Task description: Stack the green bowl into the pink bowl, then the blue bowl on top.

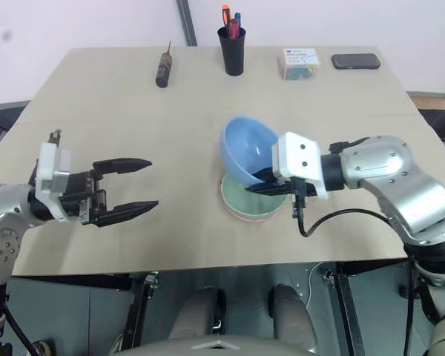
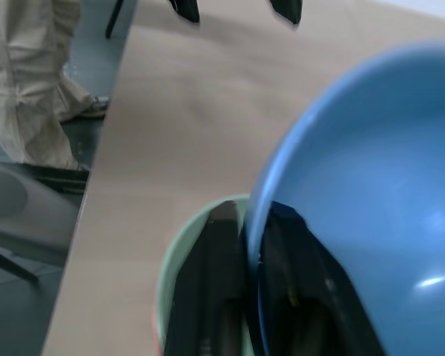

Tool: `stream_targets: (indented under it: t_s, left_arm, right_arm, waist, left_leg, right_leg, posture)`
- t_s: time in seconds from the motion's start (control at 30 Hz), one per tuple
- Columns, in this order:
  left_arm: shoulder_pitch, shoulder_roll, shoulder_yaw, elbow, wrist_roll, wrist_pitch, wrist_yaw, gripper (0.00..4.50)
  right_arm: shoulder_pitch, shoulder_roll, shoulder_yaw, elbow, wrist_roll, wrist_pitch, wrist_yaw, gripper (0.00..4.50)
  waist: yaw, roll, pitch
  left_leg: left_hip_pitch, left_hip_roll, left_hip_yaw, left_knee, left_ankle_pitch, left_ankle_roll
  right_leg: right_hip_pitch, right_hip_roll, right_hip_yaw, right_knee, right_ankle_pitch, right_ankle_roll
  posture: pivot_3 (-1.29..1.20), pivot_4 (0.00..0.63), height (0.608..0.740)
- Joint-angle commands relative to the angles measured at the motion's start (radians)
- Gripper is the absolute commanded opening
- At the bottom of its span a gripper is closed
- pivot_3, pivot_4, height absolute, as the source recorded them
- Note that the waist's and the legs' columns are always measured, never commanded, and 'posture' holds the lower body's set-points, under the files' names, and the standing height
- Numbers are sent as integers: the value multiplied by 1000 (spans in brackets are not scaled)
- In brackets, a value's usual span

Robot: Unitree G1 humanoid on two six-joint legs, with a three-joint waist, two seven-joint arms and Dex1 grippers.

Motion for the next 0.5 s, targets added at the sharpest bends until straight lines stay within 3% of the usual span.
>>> stream_targets:
  t_s: [0.03,0.07,0.2,0.23,0.4,0.5]
  left_arm:
    - [-12,7,2,-22,-6,-7,2,4500]
    - [-9,7,3,-26,-8,-5,3,4500]
    - [7,3,6,-49,-13,1,11,4500]
    - [14,1,9,-57,-15,7,20,4500]
    - [43,-17,0,-112,5,37,110,4500]
    - [49,-41,-25,-148,41,39,184,4500]
  right_arm:
    - [33,-39,-23,0,-8,9,13,2014]
    - [40,-47,-41,-13,11,25,17,2305]
    - [57,-49,-135,-68,90,89,-18,4218]
    - [65,-31,-171,-83,107,97,-54,4422]
    - [161,-2,-368,-168,209,200,-200,4422]
    - [280,11,-471,-216,185,191,-278,4422]
  waist:
    - [1,0,0]
    - [1,0,0]
    - [-4,0,0]
    - [-4,0,0]
    - [-2,0,0]
    - [13,-2,-1]
  left_leg:
    - [0,0,0,0,0,0]
    - [-1,0,0,0,0,0]
    - [-3,0,0,-1,0,0]
    - [-2,0,0,-1,0,0]
    - [-2,0,0,-1,0,0]
    - [-2,0,-1,-1,0,0]
  right_leg:
    - [0,0,0,0,0,0]
    - [-1,0,0,0,0,0]
    - [-3,0,0,-1,0,0]
    - [-3,0,0,-1,0,0]
    - [-2,0,0,0,0,0]
    - [-1,0,-1,-1,0,0]
  posture:
    - [0,150,740]
    - [0,150,740]
    - [0,150,740]
    - [0,150,740]
    - [0,150,740]
    - [0,150,740]
